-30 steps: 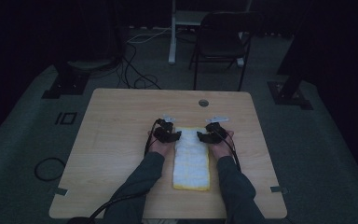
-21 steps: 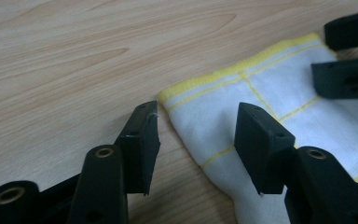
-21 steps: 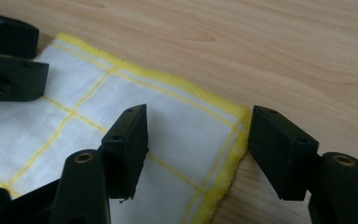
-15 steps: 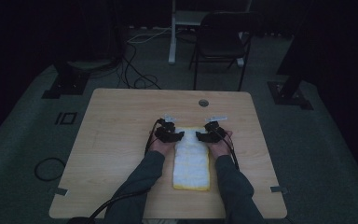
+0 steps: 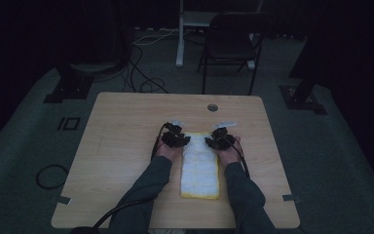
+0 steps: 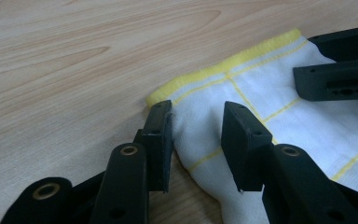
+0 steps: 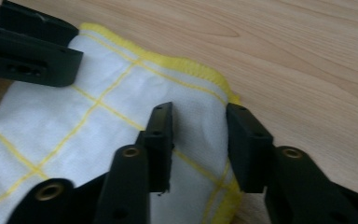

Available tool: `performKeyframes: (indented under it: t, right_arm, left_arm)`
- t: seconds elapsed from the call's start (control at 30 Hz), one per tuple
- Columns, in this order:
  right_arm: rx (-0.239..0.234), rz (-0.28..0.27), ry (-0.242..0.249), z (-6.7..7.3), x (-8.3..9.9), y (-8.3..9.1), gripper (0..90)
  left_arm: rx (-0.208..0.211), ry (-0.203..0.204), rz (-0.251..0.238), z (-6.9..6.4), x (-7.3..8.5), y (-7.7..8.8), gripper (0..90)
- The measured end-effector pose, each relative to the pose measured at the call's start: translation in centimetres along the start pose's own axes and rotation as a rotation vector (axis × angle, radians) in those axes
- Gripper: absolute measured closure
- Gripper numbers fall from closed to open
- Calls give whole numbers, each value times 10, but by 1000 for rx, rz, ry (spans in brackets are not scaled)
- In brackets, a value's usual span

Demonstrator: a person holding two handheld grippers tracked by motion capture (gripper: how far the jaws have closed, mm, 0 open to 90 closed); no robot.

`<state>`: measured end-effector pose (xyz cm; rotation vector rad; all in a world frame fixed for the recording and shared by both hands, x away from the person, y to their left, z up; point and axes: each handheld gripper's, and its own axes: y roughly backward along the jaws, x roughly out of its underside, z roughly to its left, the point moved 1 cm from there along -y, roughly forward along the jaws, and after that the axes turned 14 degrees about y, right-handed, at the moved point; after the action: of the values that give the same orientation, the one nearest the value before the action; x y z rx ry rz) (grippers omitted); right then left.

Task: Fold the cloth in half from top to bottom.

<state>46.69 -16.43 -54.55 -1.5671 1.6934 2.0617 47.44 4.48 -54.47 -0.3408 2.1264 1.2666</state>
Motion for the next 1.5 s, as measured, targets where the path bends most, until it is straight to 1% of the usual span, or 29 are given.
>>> performKeyframes:
  t: [0.07, 0.17, 0.3, 0.37, 0.47, 0.57, 0.73, 0.83, 0.93, 1.3, 1.5]
  right_arm:
    - [-8, 0, 2, 1, 0, 0, 687]
    - [-22, -1, 0, 1, 0, 0, 718]
    - [-37, -4, -4, 1, 0, 0, 762]
    - [-45, -2, -7, 1, -1, 0, 782]
    - [-50, -10, -12, 1, 0, 0, 804]
    - [-51, -13, -13, 0, 0, 0, 815]
    - [-48, -12, -8, 0, 0, 1, 821]
    - [-41, -16, -10, 0, -1, 1, 822]
    - [-43, -25, -21, -1, -2, 2, 823]
    - [-37, -51, -16, -2, -5, 6, 824]
    - [-28, -66, -13, -3, -7, 9, 824]
  left_arm:
    - [2, -11, -1, -1, 1, 0, 659]
    - [13, -15, 4, -2, 2, -1, 688]
    - [38, -2, 22, -1, 1, -1, 766]
    - [42, -12, 28, -1, 1, 0, 804]
    - [44, -13, 29, -1, 1, 0, 831]
    - [48, 0, 30, 0, 1, 0, 841]
    - [45, -4, 25, -1, 1, 0, 848]
    - [36, -7, 23, -1, 0, 0, 849]
    - [37, -5, 19, -1, -1, 1, 848]
    - [43, -5, -2, -2, -7, 6, 848]
    - [45, -11, -16, -4, -10, 10, 849]
